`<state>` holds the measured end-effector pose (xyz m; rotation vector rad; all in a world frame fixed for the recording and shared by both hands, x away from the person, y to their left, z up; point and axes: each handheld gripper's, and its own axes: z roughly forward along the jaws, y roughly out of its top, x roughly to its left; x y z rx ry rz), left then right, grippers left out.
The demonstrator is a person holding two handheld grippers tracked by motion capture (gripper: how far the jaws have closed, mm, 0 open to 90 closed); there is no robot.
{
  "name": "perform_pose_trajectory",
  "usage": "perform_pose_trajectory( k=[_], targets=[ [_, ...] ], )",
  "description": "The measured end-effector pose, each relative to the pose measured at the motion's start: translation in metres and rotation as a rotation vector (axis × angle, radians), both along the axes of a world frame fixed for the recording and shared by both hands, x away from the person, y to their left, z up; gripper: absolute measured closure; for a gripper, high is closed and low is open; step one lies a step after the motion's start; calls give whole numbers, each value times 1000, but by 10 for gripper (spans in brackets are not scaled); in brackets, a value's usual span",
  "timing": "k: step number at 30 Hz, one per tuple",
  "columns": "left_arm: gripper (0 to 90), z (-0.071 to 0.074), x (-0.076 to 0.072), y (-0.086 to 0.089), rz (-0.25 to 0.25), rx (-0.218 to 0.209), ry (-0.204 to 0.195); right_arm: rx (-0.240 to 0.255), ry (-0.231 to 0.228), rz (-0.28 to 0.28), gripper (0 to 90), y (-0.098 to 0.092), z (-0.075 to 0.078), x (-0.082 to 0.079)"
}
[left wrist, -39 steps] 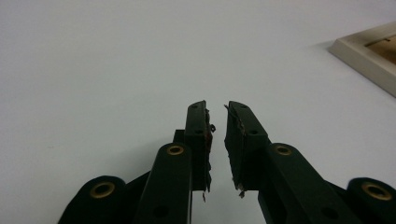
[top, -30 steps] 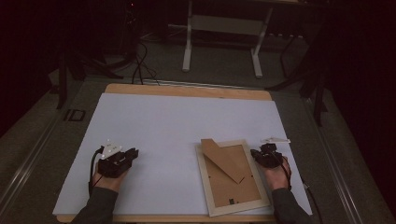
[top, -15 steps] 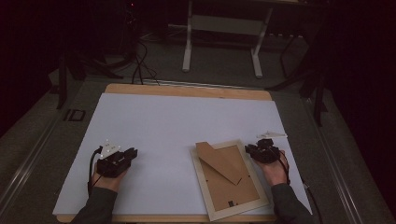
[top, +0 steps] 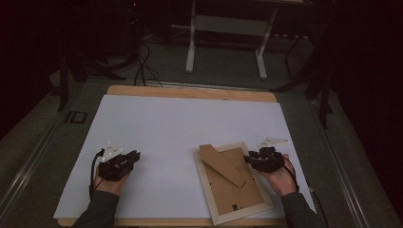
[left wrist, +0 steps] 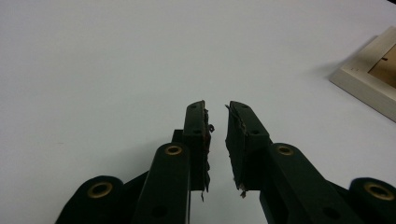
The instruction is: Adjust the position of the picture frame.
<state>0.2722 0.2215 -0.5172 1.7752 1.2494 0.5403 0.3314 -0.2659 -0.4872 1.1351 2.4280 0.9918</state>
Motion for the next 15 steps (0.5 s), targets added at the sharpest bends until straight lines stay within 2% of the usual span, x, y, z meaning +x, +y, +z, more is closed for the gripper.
perform_pose_trajectory(
  k=[1,3,15],
  targets=[
    [788,0,0,0,0,0,1,-1,16,37,632,4,1,-6],
    [788,0,0,0,-1,1,1,-3,23,58,620,6,1,-10],
    [784,0,0,0,-1,0,2,17,69,134,517,17,-3,-29]
  ],
)
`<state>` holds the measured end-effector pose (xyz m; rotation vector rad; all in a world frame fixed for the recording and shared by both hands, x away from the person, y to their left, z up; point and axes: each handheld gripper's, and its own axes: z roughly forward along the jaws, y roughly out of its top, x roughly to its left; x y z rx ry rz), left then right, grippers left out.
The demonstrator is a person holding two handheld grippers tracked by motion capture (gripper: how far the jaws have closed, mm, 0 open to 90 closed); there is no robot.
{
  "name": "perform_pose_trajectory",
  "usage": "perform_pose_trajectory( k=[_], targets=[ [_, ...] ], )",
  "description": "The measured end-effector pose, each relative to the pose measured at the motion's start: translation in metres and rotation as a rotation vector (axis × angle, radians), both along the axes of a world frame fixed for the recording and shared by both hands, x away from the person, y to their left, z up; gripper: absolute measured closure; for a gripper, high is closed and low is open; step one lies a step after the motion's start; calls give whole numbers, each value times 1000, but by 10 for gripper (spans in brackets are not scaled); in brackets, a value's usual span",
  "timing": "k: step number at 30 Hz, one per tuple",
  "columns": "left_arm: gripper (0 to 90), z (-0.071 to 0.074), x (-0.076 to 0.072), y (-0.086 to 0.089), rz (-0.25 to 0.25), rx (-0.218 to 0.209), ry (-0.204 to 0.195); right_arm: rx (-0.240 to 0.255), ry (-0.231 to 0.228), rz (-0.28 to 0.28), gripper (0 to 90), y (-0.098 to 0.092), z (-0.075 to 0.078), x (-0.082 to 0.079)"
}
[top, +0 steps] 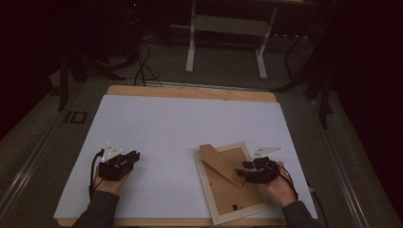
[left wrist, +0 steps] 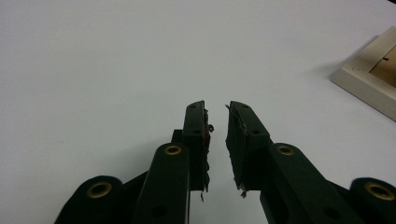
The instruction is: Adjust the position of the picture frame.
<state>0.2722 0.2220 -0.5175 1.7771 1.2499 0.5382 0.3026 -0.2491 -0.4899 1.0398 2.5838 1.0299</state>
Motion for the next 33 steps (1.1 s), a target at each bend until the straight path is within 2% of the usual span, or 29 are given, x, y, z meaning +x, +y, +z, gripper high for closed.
perform_pose_trajectory(
  k=[2,3,4,6,7,10,13,14,19,21,22,26,33],
  targets=[
    [783,0,0,0,0,2,1,9,13,19,460,3,-2,-5],
    [783,0,0,0,0,2,1,9,13,19,460,3,-2,-5],
    [782,0,0,0,1,1,1,9,18,28,408,6,-4,-8],
    [781,0,0,0,0,2,1,4,15,40,364,9,-7,-11],
    [781,0,0,0,1,1,1,4,15,40,364,9,-7,-11],
    [779,0,0,0,1,-1,0,-23,11,39,316,16,-13,-15],
    [778,0,0,0,1,-1,-1,-32,15,44,319,18,-16,-15],
    [776,0,0,0,2,-1,-1,-51,11,45,331,20,-19,-15],
    [775,0,0,1,1,-3,-1,-59,3,41,393,21,-19,-14],
    [775,0,0,0,2,-4,-1,-62,1,53,420,21,-18,-14],
    [775,0,0,0,2,-3,-1,-86,-11,64,427,23,-18,-15],
    [775,0,0,1,2,-3,-1,-105,-22,88,436,24,-17,-14],
    [774,0,0,1,3,-4,0,-123,-26,122,443,26,-16,-8]
  ],
)
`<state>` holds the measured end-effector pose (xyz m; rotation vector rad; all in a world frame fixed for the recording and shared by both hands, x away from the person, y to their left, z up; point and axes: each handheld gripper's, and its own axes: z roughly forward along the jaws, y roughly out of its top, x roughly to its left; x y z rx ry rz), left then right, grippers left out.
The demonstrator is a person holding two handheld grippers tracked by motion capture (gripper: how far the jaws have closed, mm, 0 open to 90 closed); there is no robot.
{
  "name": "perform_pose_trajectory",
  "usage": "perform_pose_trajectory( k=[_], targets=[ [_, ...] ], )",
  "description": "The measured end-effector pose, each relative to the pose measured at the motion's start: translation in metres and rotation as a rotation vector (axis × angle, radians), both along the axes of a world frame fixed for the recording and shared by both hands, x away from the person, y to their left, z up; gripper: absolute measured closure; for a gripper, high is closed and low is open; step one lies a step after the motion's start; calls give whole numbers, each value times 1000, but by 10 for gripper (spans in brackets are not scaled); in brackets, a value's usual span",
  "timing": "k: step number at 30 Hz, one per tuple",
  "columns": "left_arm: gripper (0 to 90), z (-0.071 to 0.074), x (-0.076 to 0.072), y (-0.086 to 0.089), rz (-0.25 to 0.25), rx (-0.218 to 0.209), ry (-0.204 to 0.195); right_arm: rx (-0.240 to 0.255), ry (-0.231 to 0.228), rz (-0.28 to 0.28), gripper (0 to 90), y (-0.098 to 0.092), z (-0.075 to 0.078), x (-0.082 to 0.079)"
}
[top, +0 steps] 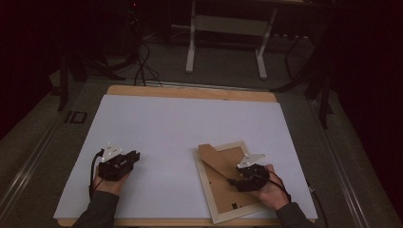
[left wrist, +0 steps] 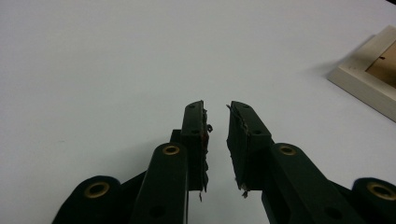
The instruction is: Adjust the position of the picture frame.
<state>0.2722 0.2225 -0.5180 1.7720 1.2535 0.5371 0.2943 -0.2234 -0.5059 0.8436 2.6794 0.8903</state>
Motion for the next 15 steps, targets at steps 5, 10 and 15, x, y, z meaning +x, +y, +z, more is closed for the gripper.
perform_pose_trajectory(
  k=[5,10,15],
  targets=[
    [774,0,0,0,1,-2,0,-16,-9,42,446,4,1,8],
    [774,0,0,1,2,-3,-1,-28,-13,86,447,12,2,16],
    [774,0,0,1,3,-3,-2,-46,-14,135,447,23,3,25]
  ],
)
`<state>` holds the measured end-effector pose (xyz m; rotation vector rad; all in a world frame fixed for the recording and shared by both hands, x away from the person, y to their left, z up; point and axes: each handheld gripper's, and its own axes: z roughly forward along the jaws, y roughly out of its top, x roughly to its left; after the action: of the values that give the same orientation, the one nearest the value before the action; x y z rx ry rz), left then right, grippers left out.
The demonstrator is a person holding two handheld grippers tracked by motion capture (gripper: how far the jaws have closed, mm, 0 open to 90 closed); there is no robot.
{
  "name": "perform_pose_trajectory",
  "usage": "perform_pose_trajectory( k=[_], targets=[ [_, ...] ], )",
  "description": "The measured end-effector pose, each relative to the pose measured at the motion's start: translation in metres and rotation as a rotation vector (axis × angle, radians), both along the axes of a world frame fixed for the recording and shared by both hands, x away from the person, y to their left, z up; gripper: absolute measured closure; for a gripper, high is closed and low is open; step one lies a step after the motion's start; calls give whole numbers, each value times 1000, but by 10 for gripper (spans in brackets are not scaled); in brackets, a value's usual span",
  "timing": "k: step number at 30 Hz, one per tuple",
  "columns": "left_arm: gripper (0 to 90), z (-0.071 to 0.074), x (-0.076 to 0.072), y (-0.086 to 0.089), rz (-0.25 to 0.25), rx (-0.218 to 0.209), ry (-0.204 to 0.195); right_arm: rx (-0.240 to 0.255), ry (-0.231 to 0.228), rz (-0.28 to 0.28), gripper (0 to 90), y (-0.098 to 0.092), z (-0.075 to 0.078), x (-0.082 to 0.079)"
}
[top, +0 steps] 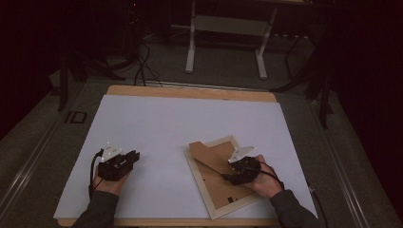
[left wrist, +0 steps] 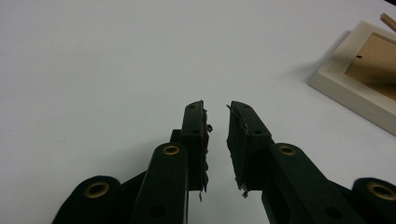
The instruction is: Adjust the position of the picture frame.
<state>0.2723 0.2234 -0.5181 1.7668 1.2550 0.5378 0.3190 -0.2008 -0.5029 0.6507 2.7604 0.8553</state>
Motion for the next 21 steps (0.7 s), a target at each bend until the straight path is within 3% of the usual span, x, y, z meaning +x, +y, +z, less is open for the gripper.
perform_pose_trajectory(
  k=[11,21],
  targets=[
    [774,0,0,1,1,-2,-1,-44,2,133,448,37,3,17],
    [775,0,0,2,2,-5,-1,-32,-4,209,448,66,0,28]
  ],
)
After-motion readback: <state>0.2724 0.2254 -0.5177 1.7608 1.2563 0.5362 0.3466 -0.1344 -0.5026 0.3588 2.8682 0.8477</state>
